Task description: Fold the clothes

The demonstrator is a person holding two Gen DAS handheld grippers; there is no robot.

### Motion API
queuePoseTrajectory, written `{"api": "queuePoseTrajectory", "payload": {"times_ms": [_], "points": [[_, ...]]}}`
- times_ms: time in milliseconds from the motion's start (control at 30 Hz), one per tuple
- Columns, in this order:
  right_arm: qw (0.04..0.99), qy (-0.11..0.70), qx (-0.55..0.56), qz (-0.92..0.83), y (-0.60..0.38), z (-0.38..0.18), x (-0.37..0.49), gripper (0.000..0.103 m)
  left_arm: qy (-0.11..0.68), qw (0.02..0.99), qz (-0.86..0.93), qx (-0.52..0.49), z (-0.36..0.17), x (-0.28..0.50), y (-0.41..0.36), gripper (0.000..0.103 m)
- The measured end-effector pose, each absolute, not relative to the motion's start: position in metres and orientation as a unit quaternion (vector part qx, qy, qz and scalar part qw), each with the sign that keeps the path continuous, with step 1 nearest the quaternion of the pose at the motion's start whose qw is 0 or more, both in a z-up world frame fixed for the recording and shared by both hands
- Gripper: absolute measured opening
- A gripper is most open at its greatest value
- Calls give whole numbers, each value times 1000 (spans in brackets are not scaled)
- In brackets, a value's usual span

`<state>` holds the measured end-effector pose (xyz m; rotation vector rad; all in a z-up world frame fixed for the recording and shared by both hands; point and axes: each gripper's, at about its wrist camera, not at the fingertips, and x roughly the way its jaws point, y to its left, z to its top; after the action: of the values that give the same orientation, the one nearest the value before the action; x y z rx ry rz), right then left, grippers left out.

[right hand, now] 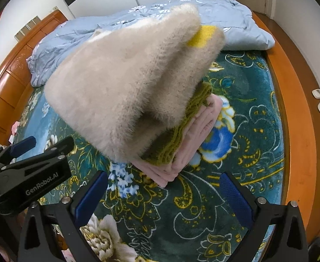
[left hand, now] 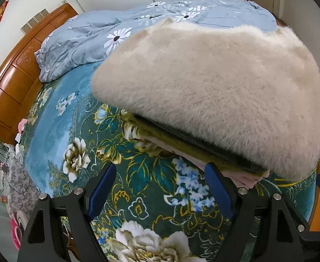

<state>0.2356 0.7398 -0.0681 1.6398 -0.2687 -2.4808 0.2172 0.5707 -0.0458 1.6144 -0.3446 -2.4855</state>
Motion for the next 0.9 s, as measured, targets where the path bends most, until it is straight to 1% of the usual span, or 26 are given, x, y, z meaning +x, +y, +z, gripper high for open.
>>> {"api": "queuePoseTrajectory", "payload": {"times_ms": [900], "points": [[83,-79,559,-821,732,-70,242,103,-107,85,-824,550,-50,217,568,84]]}}
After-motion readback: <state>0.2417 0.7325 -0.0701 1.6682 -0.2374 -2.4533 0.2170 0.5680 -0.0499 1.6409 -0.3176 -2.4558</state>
